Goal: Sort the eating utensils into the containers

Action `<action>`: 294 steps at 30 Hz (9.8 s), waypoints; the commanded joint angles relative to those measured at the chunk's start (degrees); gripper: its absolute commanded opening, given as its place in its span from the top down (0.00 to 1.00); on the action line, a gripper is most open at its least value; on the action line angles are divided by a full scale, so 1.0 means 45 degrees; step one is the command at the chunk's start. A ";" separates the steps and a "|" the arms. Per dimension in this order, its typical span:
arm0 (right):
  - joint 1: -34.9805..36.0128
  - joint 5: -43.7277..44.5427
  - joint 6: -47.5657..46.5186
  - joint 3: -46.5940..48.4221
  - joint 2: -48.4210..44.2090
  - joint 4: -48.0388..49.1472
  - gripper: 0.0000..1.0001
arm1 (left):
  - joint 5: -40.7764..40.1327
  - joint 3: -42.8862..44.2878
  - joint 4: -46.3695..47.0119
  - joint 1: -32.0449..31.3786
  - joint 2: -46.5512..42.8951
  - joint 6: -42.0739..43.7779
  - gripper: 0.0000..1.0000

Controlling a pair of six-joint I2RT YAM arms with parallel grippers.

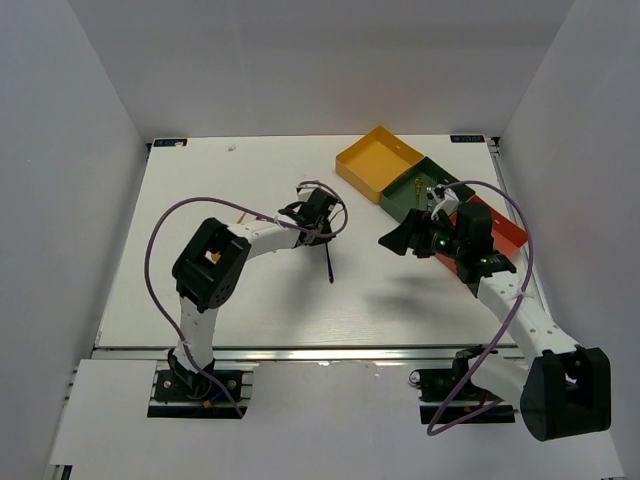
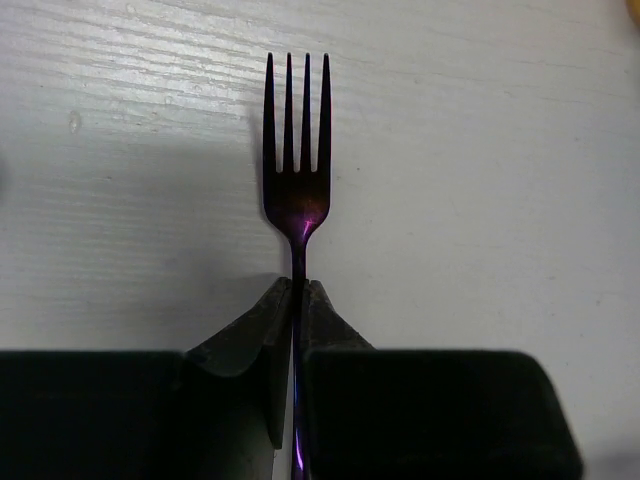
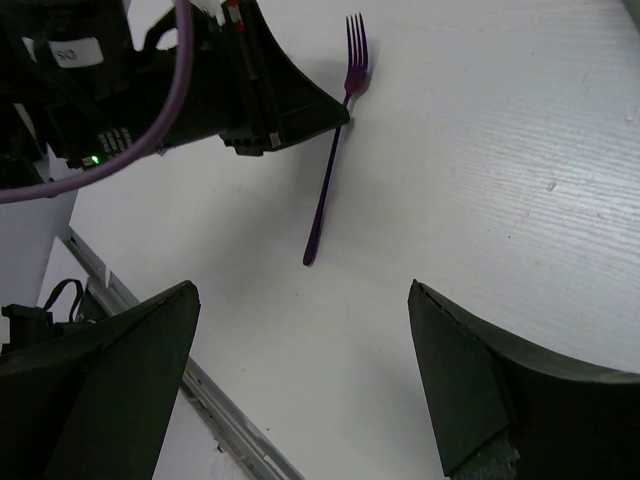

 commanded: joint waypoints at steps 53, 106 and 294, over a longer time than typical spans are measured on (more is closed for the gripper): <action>0.2951 -0.0999 -0.1132 0.0029 0.6057 0.8360 0.72 | 0.3706 -0.1045 0.2041 -0.0698 -0.4016 -0.0783 1.00; -0.1542 0.7635 -0.3417 1.2822 1.0163 -0.6307 0.26 | -0.4890 -0.5986 -0.4815 0.0061 -1.2766 0.3809 0.02; -0.0370 0.2906 -0.0643 -0.0382 -0.3340 -0.1735 0.11 | -0.6912 0.9330 -0.1934 0.0591 0.0949 0.2639 0.02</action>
